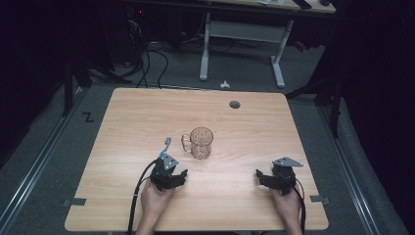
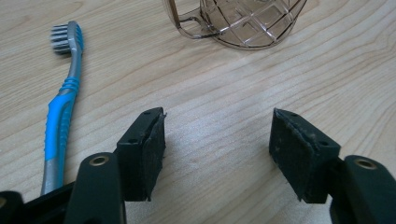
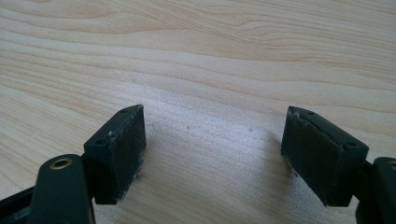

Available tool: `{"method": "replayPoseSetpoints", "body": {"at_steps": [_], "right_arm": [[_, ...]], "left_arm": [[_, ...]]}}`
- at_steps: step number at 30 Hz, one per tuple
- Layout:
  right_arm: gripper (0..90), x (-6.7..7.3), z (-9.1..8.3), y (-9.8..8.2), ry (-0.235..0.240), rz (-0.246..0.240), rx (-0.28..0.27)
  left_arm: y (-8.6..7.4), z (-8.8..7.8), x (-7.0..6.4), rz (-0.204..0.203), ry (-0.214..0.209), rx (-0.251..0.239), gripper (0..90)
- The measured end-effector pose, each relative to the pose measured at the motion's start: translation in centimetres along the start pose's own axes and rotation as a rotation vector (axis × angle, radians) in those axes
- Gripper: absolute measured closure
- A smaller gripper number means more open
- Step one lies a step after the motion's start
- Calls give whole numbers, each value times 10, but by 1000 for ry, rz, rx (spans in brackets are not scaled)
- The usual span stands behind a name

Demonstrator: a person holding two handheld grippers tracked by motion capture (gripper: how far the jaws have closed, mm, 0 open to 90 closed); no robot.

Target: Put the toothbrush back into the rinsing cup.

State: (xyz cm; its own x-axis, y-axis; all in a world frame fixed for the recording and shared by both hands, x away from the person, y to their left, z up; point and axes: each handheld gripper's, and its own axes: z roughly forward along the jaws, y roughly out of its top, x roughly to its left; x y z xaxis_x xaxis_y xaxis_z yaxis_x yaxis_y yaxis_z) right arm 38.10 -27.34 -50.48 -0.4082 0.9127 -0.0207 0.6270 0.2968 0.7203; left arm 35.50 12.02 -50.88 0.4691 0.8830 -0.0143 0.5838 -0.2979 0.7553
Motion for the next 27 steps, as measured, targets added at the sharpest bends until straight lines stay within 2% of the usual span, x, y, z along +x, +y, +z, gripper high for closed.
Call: {"method": "replayPoseSetpoints", "body": {"at_steps": [27], "right_arm": [[221,0,0,0,0,0,0]], "left_arm": [[0,0,0,4,-6,2,333]]}}
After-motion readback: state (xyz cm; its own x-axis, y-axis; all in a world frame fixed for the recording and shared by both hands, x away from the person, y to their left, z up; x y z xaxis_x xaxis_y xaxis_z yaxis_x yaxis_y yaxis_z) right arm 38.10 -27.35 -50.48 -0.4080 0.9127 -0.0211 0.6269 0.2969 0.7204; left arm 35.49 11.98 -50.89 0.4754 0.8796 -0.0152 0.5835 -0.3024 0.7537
